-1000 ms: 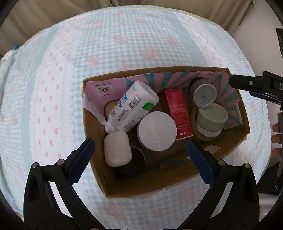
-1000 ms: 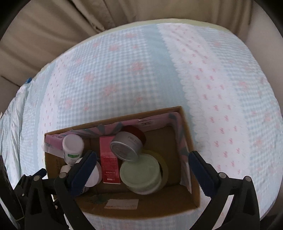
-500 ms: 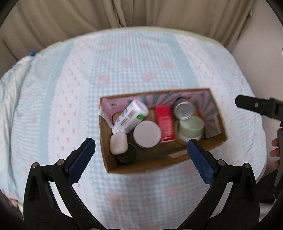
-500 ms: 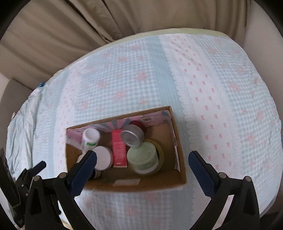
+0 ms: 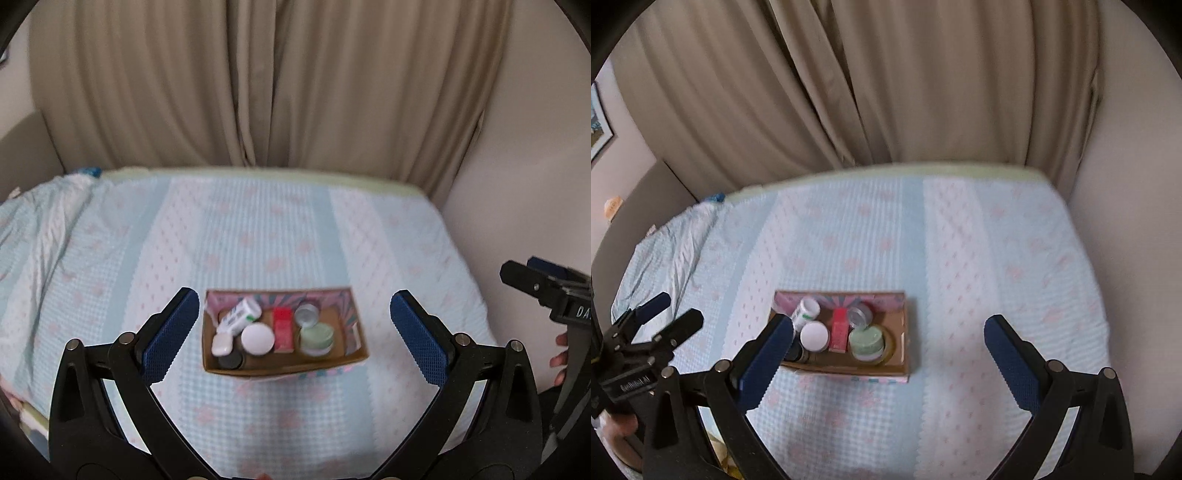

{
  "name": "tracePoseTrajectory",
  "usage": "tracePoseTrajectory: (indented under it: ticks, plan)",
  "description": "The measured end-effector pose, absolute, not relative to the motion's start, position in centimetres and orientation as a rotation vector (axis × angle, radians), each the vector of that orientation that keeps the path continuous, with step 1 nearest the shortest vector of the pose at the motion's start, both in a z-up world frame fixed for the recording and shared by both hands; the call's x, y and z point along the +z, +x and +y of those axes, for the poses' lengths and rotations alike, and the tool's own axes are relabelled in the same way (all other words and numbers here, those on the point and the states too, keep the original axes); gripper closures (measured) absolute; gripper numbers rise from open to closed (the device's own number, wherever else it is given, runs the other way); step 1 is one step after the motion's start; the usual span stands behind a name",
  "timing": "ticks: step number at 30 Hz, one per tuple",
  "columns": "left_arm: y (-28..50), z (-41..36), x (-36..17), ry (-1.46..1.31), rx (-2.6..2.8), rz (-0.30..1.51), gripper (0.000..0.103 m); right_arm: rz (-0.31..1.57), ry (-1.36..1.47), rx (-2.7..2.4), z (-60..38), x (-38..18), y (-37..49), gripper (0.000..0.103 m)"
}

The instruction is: Organize rigid objects

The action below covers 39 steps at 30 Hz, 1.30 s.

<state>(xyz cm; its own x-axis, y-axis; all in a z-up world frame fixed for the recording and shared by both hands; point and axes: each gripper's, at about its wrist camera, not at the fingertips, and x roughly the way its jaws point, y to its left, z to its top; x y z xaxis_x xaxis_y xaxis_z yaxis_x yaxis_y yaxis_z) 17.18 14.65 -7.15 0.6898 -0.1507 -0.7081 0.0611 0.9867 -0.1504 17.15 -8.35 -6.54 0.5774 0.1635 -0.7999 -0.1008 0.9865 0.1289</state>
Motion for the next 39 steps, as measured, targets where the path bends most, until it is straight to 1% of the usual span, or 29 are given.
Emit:
tracePoseTrajectory:
  ticks: [4,9,20,39]
  plan:
    - [14.0,13.8,-3.4,-0.107,-0.112,0.706,0.000,0.816,0.062,0.127,-9.6,-2.2,13.9,0.000]
    - [11.8,12.5,-1.8,-0.076,-0.110,0.654,0.000,0.733,0.067,0.096,-10.2,0.2,11.0,0.000]
    - [9.4,10.4,-0.2,-0.009,-0.099,0.568,0.000,0.700,0.041,0.067,-11.0,-0.1,8.9,0.000]
    - [9.5,10.0,0.0,-0.012,-0.098,0.565,0.000,0.673,0.011,0.053,-11.3,0.0,9.7,0.000]
